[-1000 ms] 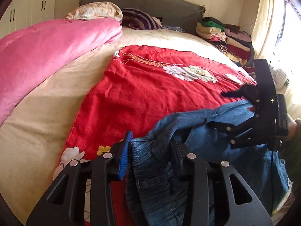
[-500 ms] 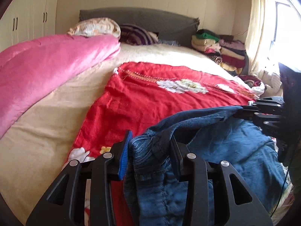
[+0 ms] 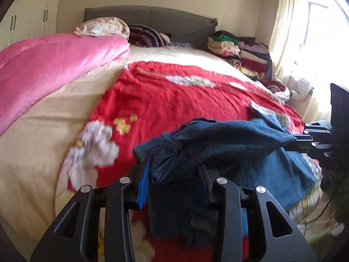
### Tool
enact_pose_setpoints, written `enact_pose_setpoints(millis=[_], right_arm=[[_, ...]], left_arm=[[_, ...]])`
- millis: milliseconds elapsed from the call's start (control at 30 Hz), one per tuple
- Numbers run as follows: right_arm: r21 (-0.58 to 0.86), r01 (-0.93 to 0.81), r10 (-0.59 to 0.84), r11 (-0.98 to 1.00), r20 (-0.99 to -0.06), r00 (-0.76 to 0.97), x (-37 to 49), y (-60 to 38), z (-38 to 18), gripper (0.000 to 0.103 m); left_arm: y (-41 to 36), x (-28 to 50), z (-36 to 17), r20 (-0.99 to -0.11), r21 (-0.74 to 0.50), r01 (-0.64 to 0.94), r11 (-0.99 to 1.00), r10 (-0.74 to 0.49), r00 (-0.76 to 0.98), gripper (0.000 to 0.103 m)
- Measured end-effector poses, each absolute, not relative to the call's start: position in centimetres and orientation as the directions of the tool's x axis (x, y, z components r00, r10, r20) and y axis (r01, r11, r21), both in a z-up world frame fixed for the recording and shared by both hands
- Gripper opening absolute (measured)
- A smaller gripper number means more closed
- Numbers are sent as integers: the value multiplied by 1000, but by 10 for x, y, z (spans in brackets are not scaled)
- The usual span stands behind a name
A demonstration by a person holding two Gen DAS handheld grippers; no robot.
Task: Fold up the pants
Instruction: 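Lift the waistband with both tools and fold it over toward the lace hems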
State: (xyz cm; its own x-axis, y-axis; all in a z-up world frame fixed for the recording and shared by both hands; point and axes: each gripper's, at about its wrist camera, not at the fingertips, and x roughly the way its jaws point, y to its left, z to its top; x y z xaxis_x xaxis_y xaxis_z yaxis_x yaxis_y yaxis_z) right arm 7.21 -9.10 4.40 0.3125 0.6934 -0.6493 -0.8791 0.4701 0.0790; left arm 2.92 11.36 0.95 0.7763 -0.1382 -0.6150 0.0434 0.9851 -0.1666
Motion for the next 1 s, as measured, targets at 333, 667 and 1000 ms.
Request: enact_pose_setpoints(millis=[333, 667, 1000], right_arm=[[75, -913, 659, 402, -715, 232, 24, -81, 14, 2], [150, -904, 638, 401, -753, 158, 12, -78, -14, 2], [169, -893, 598, 417, -791, 129, 4, -75, -25, 10]], left_arm=[[108, 6, -3, -666, -123, 59, 991, -127, 735, 39], [115, -34, 5, -700, -66, 24, 998, -64, 711, 55], [57, 3, 10, -697, -72, 158, 985, -163, 698, 54]])
